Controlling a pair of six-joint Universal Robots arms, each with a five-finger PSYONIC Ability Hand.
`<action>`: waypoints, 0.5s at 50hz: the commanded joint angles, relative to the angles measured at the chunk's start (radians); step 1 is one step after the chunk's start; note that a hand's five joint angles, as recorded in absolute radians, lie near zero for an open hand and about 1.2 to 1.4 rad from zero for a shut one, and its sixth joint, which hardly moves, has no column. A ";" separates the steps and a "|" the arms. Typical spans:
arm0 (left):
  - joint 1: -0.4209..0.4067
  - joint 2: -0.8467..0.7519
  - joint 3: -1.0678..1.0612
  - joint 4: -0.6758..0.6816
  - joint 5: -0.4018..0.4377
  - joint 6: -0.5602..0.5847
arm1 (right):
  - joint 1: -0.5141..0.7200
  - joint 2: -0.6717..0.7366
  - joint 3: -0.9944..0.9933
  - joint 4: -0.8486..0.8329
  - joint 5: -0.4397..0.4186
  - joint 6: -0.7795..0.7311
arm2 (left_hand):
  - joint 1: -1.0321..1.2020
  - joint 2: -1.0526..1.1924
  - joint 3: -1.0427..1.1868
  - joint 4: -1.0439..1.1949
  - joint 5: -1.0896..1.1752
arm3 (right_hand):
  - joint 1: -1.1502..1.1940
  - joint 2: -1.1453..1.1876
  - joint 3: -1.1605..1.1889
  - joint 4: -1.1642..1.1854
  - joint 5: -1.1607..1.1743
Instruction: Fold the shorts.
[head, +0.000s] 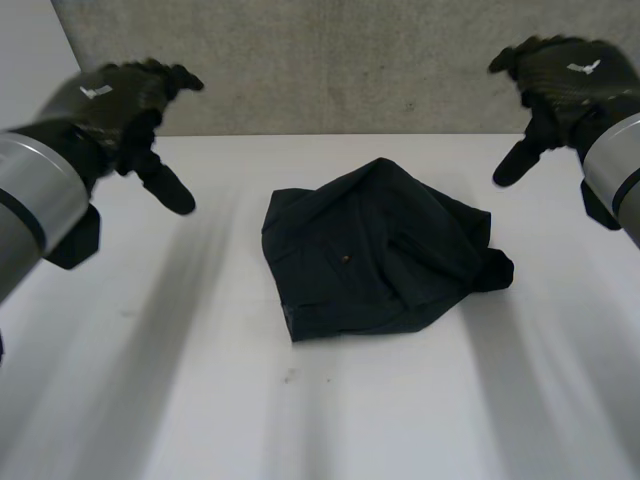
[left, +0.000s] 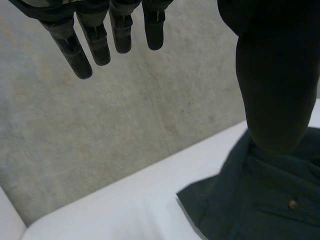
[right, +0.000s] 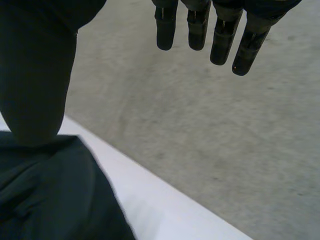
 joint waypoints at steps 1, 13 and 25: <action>-0.109 -0.131 -0.084 0.063 -0.009 0.047 | -0.006 0.012 0.176 0.056 -0.215 -0.119 | 0.017 0.025 0.013 0.020 0.007 | -0.033 -0.049 -0.038 -0.064 -0.074; -0.310 -0.387 -0.201 0.334 -0.130 0.056 | -0.101 0.000 0.601 -0.306 -0.244 -0.125 | 0.078 0.087 0.075 0.082 0.069 | -0.033 -0.049 -0.038 -0.064 -0.074; -0.355 -0.667 -0.011 0.341 -0.266 0.079 | -0.112 0.005 0.647 -0.327 -0.238 -0.127 | 0.576 0.585 0.572 0.579 0.566 | -0.033 -0.049 -0.038 -0.064 -0.074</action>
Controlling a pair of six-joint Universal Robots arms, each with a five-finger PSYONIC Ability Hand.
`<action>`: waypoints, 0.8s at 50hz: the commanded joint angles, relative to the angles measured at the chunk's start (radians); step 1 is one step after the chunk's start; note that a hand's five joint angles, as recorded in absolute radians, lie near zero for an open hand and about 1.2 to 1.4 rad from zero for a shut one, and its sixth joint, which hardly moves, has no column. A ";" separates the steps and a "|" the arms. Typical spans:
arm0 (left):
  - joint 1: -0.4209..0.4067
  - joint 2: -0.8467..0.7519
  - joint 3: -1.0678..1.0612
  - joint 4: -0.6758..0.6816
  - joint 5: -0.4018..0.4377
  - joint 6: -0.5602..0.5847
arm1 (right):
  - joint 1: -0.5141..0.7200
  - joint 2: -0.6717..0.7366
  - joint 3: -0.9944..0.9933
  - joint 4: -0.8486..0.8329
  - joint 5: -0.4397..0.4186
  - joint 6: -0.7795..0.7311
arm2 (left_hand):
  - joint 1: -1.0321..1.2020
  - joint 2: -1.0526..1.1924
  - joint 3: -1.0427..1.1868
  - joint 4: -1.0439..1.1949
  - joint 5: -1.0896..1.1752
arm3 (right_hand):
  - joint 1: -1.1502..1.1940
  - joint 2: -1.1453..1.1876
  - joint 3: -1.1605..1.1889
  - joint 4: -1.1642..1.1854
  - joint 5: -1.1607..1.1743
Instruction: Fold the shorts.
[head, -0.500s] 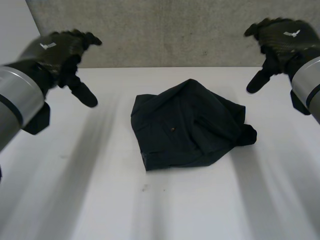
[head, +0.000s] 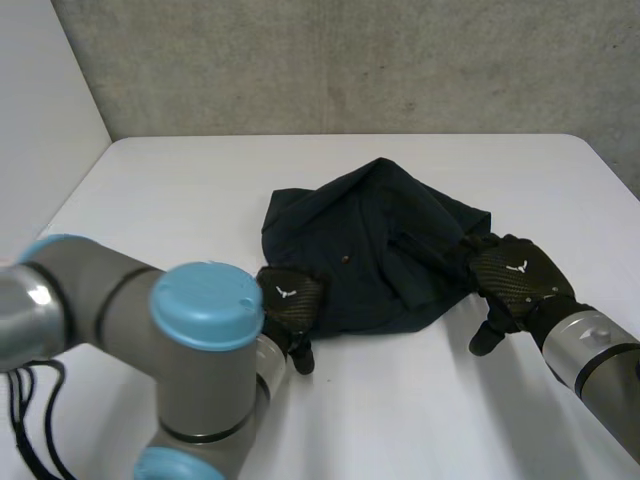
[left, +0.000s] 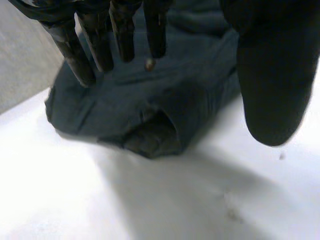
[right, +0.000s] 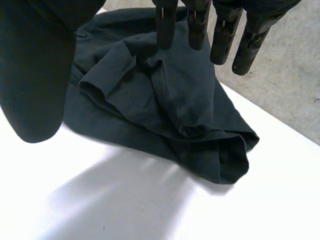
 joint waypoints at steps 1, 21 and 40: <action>-0.001 -0.155 0.143 -0.005 -0.094 0.022 | 0.005 0.003 0.005 -0.001 0.005 -0.001 | 0.742 0.744 0.747 0.744 0.743 | -0.033 -0.049 -0.038 -0.064 -0.074; 0.343 0.005 0.160 0.128 -0.177 0.103 | 0.017 0.008 0.035 -0.027 0.006 -0.009 | 1.085 1.087 1.090 1.087 1.086 | -0.033 -0.049 -0.038 -0.064 -0.074; 0.562 0.038 0.381 0.474 -0.181 0.444 | 0.019 0.023 0.036 -0.034 0.009 -0.010 | 1.085 1.087 1.090 1.087 1.086 | -0.033 -0.049 -0.038 -0.064 -0.074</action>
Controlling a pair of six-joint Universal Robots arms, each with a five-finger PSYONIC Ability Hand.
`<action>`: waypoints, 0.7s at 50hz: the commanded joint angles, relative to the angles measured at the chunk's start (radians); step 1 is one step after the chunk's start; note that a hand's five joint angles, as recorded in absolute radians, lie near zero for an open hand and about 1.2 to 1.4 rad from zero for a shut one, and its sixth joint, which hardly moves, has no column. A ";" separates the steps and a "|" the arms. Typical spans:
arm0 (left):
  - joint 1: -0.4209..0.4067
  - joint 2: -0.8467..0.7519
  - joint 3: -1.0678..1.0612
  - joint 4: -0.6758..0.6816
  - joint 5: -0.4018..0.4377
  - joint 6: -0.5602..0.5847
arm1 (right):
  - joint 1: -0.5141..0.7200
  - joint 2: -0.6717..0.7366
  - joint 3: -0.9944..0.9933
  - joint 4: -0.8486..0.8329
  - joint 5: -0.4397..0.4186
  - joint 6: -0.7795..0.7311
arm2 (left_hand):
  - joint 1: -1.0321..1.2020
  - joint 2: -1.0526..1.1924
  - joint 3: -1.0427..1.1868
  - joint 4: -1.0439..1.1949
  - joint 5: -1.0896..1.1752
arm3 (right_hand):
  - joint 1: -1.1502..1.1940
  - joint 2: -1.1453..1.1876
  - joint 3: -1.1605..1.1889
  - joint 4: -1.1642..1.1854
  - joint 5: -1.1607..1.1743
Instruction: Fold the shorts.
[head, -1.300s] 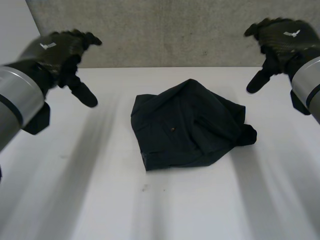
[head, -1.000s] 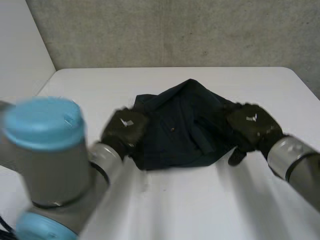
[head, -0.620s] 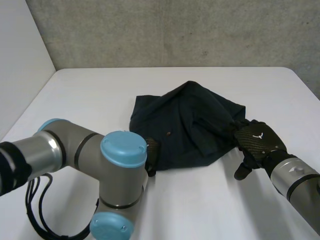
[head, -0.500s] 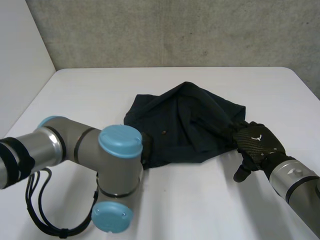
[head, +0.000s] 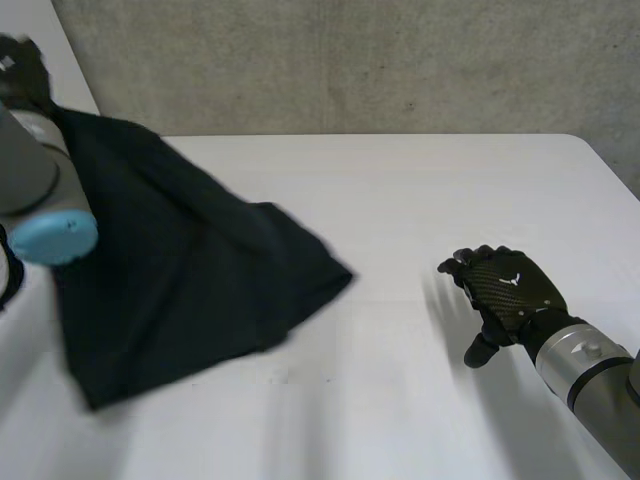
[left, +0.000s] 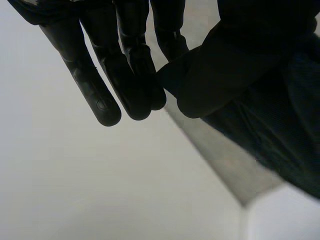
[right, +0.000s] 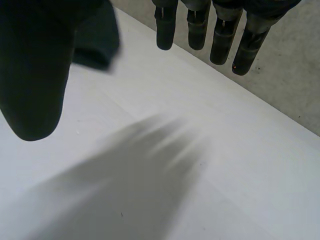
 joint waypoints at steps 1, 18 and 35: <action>-0.044 -0.077 0.106 0.106 0.007 0.089 | 0.000 0.010 0.001 -0.003 0.001 0.002 | 0.273 0.203 0.207 0.193 0.233 | -0.033 -0.049 -0.038 -0.064 -0.074; -0.511 -0.315 0.067 0.097 0.312 0.074 | -0.006 0.010 0.011 -0.023 0.007 0.002 | 0.264 0.195 0.199 0.185 0.225 | -0.033 -0.049 -0.038 -0.064 -0.074; -0.561 -0.160 -0.119 0.028 0.074 0.197 | -0.006 0.010 -0.049 -0.029 -0.014 -0.014 | -0.949 -1.018 -1.014 -1.029 -0.988 | -0.033 -0.049 -0.038 -0.064 -0.074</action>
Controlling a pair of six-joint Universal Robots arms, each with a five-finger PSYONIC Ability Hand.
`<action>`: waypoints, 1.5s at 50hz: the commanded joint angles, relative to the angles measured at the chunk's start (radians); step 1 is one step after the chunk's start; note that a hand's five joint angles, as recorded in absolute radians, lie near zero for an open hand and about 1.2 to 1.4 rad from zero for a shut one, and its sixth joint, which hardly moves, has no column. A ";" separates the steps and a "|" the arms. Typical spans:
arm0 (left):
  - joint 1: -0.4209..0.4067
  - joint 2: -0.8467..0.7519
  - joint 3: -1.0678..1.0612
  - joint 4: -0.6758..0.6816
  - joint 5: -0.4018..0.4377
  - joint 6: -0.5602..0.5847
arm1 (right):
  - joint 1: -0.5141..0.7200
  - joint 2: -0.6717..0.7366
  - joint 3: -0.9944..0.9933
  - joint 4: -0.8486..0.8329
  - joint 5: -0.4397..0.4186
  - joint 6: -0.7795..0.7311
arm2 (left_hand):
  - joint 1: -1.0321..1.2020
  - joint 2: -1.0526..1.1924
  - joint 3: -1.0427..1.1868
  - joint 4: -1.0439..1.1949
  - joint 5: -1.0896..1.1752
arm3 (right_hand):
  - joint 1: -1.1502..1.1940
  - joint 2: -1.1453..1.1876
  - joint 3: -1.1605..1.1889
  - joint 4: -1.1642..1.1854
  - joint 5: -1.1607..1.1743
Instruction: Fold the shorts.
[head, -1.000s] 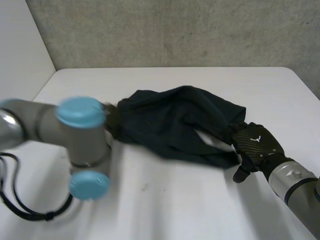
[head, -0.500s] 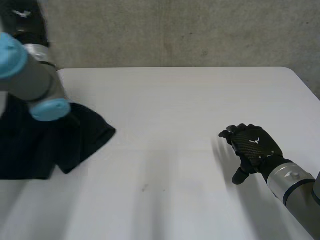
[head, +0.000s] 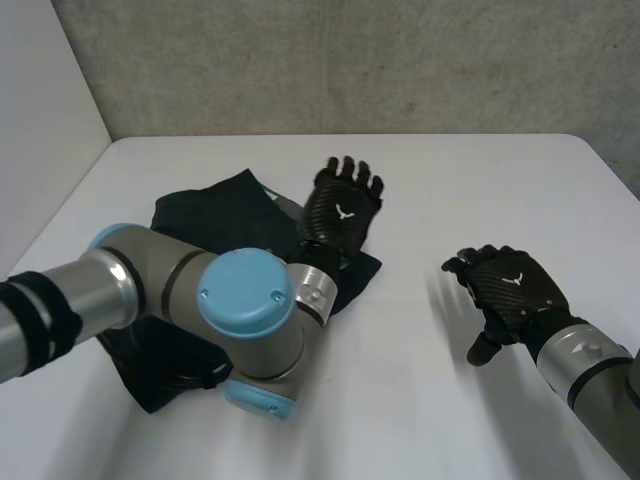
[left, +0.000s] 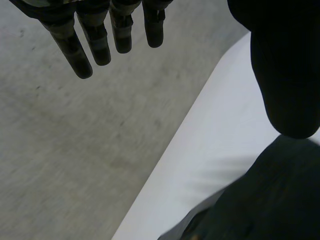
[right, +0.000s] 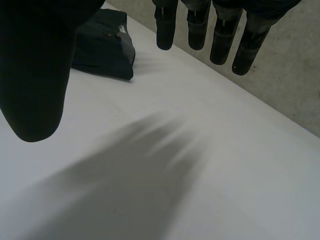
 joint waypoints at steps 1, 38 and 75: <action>0.036 0.173 -0.100 -0.066 -0.242 0.038 | 0.007 0.002 -0.074 0.007 -0.018 -0.024 | -0.012 -0.028 -0.040 -0.030 -0.045 | -0.033 -0.049 -0.038 -0.064 -0.074; 0.247 0.506 -0.687 -0.438 -0.254 -0.520 | 0.234 0.778 -1.022 0.263 -0.236 -0.378 | 0.112 0.096 0.084 0.094 0.080 | 0.382 0.366 0.377 0.351 0.342; 0.278 0.675 -0.608 -0.347 -0.253 -0.448 | 0.280 0.911 -1.234 0.258 -0.187 -0.362 | 1.210 1.194 1.182 1.192 1.177 | 0.550 0.533 0.545 0.518 0.509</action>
